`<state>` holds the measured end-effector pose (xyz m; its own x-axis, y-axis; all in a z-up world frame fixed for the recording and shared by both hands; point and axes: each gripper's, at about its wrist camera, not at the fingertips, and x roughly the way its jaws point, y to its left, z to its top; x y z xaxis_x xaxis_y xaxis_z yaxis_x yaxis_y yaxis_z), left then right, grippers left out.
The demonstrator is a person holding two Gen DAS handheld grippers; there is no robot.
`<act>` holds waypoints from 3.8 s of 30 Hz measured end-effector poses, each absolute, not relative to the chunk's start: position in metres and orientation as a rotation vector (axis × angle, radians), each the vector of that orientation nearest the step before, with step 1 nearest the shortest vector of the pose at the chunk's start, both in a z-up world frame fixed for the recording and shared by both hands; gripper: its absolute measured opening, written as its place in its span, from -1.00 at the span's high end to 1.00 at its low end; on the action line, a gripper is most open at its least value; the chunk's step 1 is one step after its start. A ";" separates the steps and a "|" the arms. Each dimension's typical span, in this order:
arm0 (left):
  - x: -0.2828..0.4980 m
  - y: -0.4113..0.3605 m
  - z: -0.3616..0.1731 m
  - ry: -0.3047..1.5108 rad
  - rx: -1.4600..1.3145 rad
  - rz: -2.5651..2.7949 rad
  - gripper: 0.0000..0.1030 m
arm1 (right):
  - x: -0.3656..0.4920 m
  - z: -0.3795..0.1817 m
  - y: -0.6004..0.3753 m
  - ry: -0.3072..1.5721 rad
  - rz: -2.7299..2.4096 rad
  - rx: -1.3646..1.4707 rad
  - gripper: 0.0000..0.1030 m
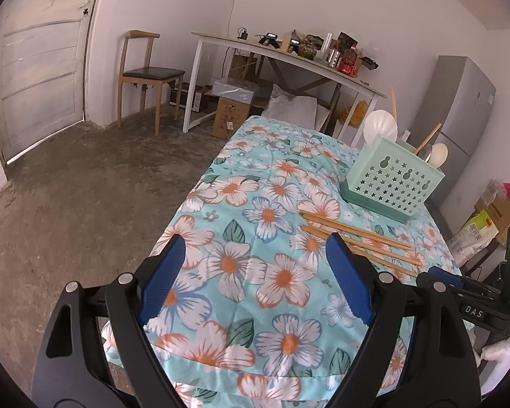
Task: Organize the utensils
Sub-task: 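Move both open tools back to the remaining chopsticks on the cover, then lower the left tool onto a chopstick end while the right tool hovers beside it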
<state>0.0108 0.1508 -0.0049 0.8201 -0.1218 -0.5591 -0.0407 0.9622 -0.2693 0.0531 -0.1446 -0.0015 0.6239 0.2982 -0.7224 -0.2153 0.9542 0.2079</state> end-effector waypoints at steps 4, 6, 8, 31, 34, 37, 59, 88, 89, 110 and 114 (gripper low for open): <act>0.007 0.151 -0.006 0.605 -0.280 -0.052 -0.57 | 0.051 0.000 -0.142 0.845 0.295 0.098 0.03; 0.005 0.151 -0.006 0.603 -0.280 -0.055 -0.57 | 0.049 0.001 -0.141 0.844 0.294 0.098 0.03; 0.003 0.150 -0.006 0.603 -0.279 -0.061 -0.57 | 0.048 0.003 -0.140 0.838 0.294 0.094 0.03; -0.003 0.146 -0.008 0.612 -0.282 -0.078 -0.57 | 0.046 0.016 -0.136 0.782 0.271 0.046 -0.07; 0.001 0.145 -0.012 0.623 -0.281 -0.076 -0.57 | 0.049 0.013 -0.135 0.782 0.269 0.031 -0.11; 0.004 0.141 -0.018 0.633 -0.283 -0.078 -0.57 | 0.052 0.010 -0.135 0.784 0.264 0.014 -0.18; 0.013 0.093 -0.034 0.619 -0.339 -0.322 -0.27 | 0.067 0.000 -0.184 0.759 0.405 0.250 -0.11; 0.103 0.092 -0.093 0.839 -0.715 -0.499 0.61 | 0.150 -0.050 -0.132 1.062 0.726 0.104 0.40; 0.103 0.092 -0.095 0.849 -0.732 -0.506 0.61 | 0.147 -0.049 -0.134 1.065 0.729 0.106 0.40; 0.124 0.088 -0.111 0.977 -0.939 -0.391 0.40 | 0.115 -0.048 -0.150 1.035 0.742 0.120 0.39; 0.133 0.079 -0.109 1.000 -0.915 -0.329 0.42 | 0.112 -0.049 -0.148 1.017 0.766 0.110 0.39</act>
<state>0.1326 0.0792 -0.1086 0.5300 -0.6206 -0.5780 -0.1555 0.5989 -0.7856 0.1125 -0.1476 -0.0494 0.2939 0.6223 -0.7255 -0.5249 0.7394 0.4216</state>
